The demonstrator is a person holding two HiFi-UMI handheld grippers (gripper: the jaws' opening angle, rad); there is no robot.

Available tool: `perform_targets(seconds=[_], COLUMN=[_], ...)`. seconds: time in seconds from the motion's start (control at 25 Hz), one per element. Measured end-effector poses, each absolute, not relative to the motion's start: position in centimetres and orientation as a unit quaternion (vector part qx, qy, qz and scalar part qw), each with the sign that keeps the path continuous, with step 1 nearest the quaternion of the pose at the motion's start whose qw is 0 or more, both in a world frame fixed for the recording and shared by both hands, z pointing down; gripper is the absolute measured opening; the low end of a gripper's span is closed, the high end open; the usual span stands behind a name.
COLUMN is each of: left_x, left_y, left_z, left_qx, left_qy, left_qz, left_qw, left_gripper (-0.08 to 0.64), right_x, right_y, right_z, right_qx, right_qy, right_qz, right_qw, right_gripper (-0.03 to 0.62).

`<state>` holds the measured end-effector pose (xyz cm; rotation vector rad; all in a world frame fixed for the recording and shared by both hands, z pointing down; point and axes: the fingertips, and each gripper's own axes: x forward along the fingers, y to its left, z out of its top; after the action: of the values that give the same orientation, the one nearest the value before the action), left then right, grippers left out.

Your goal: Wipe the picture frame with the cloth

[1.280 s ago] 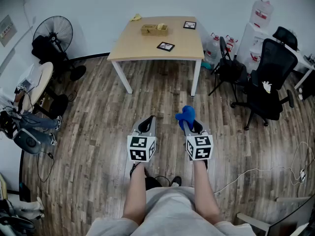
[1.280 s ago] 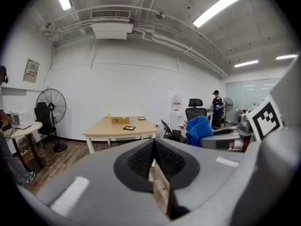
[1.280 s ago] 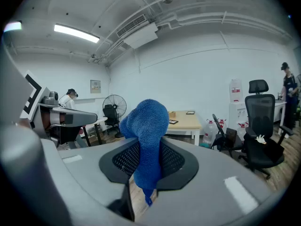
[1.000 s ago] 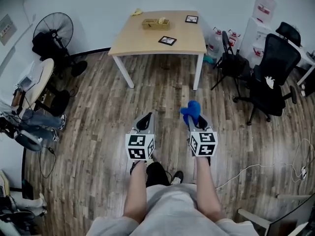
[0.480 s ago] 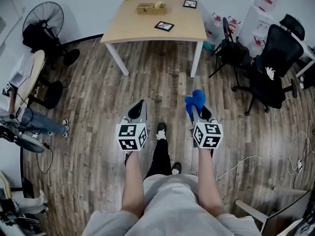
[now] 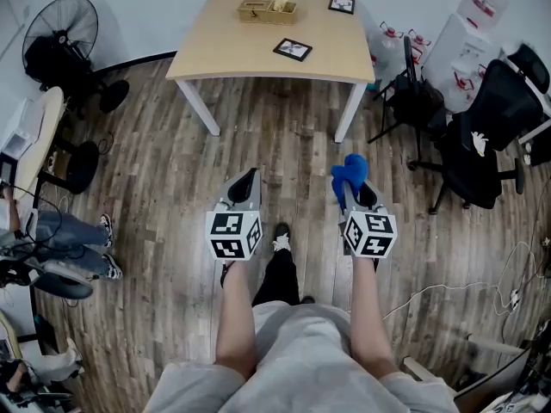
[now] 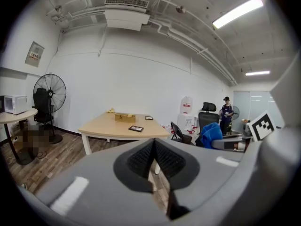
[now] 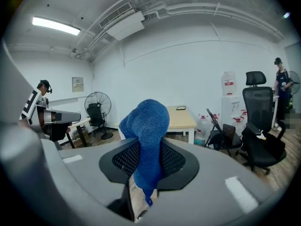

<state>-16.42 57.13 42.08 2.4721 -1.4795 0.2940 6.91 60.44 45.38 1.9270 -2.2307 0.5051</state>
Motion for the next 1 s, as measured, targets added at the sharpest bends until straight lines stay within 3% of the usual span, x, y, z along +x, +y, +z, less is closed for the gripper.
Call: perform_targets(seconds=[0.48,1.0], left_x=[-18.9,-19.7], left_y=[37.9,28.3], left_z=[41.4,40.8], left_qx=[0.850,0.861], left_qy=[-0.497,-0.479], left_qz=[0.084,0.096], left_qw=[0.157,0.143], left_gripper=[0.051,0.052], right_x=[4.2,5.1], right_y=[43.2,34.0], right_z=[44.0,43.1], right_qx=[0.649,0.669], right_qy=[-0.735,-0.720], right_qz=[0.162,0.152], right_qw=[0.111,0.105], right_gripper=[0.095,0.095])
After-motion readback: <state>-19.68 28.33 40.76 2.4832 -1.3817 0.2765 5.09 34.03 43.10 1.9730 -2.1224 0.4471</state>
